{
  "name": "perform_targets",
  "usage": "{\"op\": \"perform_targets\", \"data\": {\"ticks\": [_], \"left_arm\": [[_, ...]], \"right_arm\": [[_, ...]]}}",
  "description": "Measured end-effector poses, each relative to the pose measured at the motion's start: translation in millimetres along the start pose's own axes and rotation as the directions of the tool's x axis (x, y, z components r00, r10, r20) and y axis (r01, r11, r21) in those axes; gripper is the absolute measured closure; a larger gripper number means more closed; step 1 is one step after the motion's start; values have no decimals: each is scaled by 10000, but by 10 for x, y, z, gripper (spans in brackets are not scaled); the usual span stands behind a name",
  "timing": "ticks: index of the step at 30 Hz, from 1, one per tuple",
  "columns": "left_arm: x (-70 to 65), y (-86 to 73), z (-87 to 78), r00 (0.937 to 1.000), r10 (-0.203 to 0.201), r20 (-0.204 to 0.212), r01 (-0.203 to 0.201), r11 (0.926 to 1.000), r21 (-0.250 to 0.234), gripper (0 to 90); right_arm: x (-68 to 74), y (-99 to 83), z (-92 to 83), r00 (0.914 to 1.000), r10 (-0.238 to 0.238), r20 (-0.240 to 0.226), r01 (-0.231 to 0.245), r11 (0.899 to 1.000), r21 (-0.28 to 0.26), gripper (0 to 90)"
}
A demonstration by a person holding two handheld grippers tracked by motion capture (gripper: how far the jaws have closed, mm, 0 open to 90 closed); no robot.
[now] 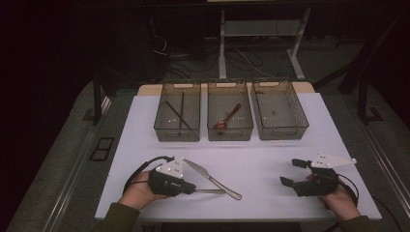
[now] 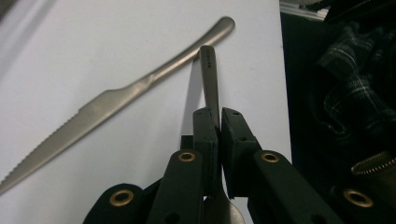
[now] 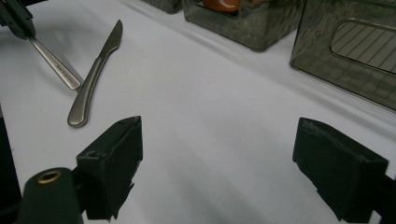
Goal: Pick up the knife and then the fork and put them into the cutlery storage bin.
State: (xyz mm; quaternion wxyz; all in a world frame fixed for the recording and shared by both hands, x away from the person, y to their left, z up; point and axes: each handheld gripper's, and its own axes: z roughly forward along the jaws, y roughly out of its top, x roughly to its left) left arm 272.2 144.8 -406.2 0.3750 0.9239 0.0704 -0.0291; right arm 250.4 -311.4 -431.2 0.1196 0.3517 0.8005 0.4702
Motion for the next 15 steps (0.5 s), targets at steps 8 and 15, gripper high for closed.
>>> {"op": "perform_targets", "data": {"ticks": [8, 15], "left_arm": [[25, 148, -127, 10000, 36, -6, -36, 9959, -906, 842], [93, 321, -83, 9994, -93, -344, 55, 9941, -1080, 842]], "right_arm": [[32, 99, -34, 9994, 56, 351, -53, 9999, -113, 152], [16, 195, 21, 9994, -152, -326, 169, 9985, 528, 155]]}}
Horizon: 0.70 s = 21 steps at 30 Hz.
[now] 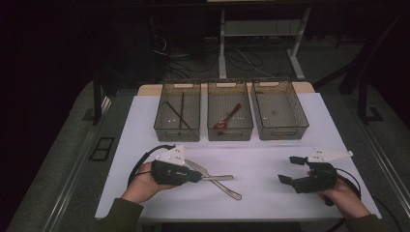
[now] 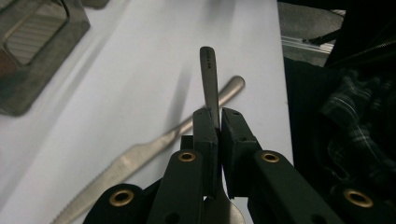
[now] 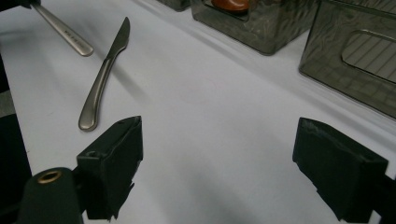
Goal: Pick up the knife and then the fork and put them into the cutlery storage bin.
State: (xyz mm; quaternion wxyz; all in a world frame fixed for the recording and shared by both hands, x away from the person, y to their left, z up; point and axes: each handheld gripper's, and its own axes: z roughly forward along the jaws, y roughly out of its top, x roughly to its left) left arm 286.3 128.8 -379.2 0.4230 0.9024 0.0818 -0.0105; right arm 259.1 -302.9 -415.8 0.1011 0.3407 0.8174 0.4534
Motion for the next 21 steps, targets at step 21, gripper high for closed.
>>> {"op": "perform_targets", "data": {"ticks": [21], "left_arm": [[227, 688, 711, 9926, 1127, 448, -1157, 9907, 717, 842]], "right_arm": [[196, 631, 352, 9460, -2064, -2500, 2455, 9597, 1368, 206]]}}
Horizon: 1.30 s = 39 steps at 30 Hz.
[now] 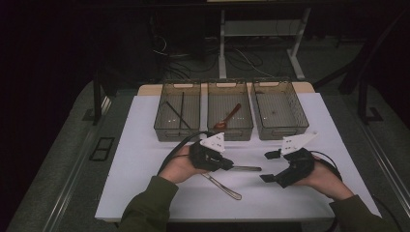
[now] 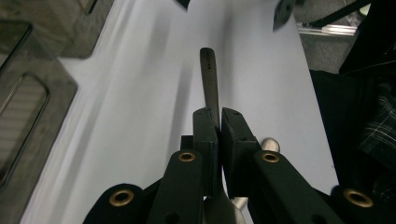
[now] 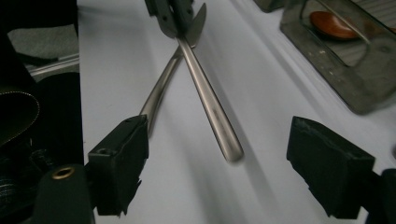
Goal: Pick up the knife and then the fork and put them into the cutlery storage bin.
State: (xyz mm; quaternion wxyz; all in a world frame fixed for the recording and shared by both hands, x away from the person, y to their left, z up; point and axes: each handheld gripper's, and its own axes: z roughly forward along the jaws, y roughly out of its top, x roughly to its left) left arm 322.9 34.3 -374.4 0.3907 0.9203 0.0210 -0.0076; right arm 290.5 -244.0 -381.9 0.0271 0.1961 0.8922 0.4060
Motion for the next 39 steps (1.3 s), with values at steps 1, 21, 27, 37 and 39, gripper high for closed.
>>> {"op": "perform_targets", "data": {"ticks": [1, 21, 27, 37, 39], "left_arm": [[4, 27, 24, 10000, 70, 60, -71, 10000, 57, 841], [-7, 128, 105, 9957, 714, 582, -714, 9974, -21, 841], [-17, 135, 92, 9940, 831, 714, -829, 9965, -60, 842], [-41, 135, 102, 9903, 1021, 938, -1018, 9948, -75, 839], [-40, 129, 108, 9902, 1029, 949, -1027, 9947, -62, 831]], "right_arm": [[-4, 33, 28, 9999, -91, -73, 91, 9999, 61, 218], [22, 418, 541, 9699, -1968, -1432, 2145, 9692, 1207, 592], [65, 420, 588, 9631, -2262, -1458, 2469, 9583, 1441, 727], [117, 398, 615, 9496, -2650, -1673, 2907, 9442, 1545, 810], [108, 388, 616, 9519, -2545, -1706, 2805, 9478, 1517, 811]]}}
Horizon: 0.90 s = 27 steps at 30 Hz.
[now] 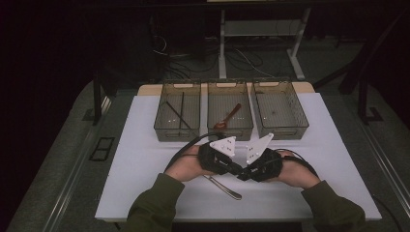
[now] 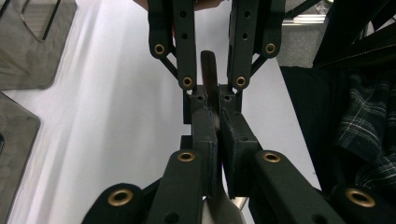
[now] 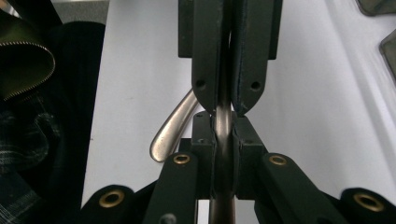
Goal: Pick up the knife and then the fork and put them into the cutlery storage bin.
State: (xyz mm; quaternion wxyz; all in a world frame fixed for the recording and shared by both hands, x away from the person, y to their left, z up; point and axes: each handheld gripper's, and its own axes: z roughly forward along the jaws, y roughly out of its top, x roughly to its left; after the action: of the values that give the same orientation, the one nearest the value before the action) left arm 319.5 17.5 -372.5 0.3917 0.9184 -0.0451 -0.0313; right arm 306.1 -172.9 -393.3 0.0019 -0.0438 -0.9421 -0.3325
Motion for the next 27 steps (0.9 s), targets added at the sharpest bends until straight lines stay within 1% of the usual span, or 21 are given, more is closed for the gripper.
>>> {"op": "perform_targets", "data": {"ticks": [1, 3, 4, 5, 7, 9, 10, 11, 12, 13, 15, 17, 19, 20, 21, 22, 23, 24, 25, 26, 27], "left_arm": [[1, -1, -2, 9999, -50, -98, 49, 10000, -50, 822], [14, -9, -28, 9988, -307, -389, 292, 9988, -401, 688], [17, -21, -48, 9975, -573, -420, 547, 9966, -608, 614], [18, -33, -68, 9952, -832, -506, 792, 9940, -760, 552], [29, -60, -124, 9929, -914, -763, 845, 9924, -891, 500], [33, -109, -187, 9894, -1231, -772, 1133, 9862, -1203, 458], [29, -139, -219, 9866, -1375, -882, 1246, 9826, -1377, 449], [23, -172, -247, 9822, -1595, -996, 1430, 9774, -1557, 428], [20, -210, -282, 9788, -1708, -1133, 1516, 9754, -1603, 414], [6, -249, -309, 9728, -1909, -1310, 1673, 9708, -1719, 400], [-34, -341, -362, 9582, -2240, -1779, 1905, 9636, -1874, 353], [-71, -442, -420, 9404, -2557, -2242, 2105, 9555, -2068, 324], [-116, -549, -470, 9170, -3052, -2570, 2462, 9397, -2376, 308], [-143, -604, -494, 9052, -3237, -2755, 2592, 9340, -2458, 299], [-169, -660, -509, 8922, -3454, -2910, 2748, 9265, -2573, 289], [-196, -716, -517, 8820, -3595, -3047, 2846, 9216, -2638, 274], [-227, -771, -522, 8699, -3695, -3267, 2900, 9189, -2673, 255], [-257, -828, -524, 8566, -3862, -3421, 3028, 9132, -2728, 233], [-286, -885, -520, 8448, -4009, -3544, 3138, 9077, -2788, 209], [-314, -938, -522, 8322, -4133, -3696, 3225, 9031, -2837, 184], [-340, -990, -528, 8207, -4267, -3800, 3339, 8978, -2872, 169]], "right_arm": [[-7, -6, 1, 10000, 88, -33, -88, 10000, -4, 811], [-15, -27, 6, 9998, 179, 51, -180, 9998, 47, 812], [-6, -37, -2, 9988, 482, 11, -482, 9987, 141, 812], [-25, -58, 2, 9990, 455, 49, -455, 9989, 136, 812], [-52, -95, 4, 9987, 495, 133, -498, 9985, 247, 812], [-77, -129, -11, 9980, 594, 196, -598, 9980, 215, 813], [-84, -142, -23, 9976, 632, 276, -639, 9977, 245, 812], [-94, -156, -39, 9973, 644, 341, -652, 9976, 225, 813], [-105, -171, -58, 9967, 731, 361, -738, 9971, 177, 813], [-118, -187, -80, 9961, 783, 416, -790, 9968, 154, 812], [-143, -227, -130, 9936, 948, 619, -949, 9955, -14, 812], [-172, -274, -191, 9891, 1180, 876, -1180, 9930, -53, 812], [-196, -322, -249, 9835, 1486, 1033, -1479, 9889, -146, 812], [-215, -347, -280, 9814, 1568, 1108, -1557, 9876, -182, 812], [-229, -370, -311, 9775, 1689, 1260, -1677, 9856, -205, 812], [-250, -394, -341, 9748, 1760, 1368, -1736, 9844, -296, 812], [-263, -416, -371, 9710, 1922, 1422, -1884, 9813, -395, 812], [-274, -432, -402, 9651, 2116, 1540, -2061, 9772, -509, 812], [-283, -446, -434, 9589, 2308, 1648, -2233, 9727, -627, 812], [-299, -459, -468, 9548, 2370, 1792, -2279, 9711, -702, 812], [-308, -465, -500, 9477, 2552, 1918, -2438, 9664, -814, 812]]}}
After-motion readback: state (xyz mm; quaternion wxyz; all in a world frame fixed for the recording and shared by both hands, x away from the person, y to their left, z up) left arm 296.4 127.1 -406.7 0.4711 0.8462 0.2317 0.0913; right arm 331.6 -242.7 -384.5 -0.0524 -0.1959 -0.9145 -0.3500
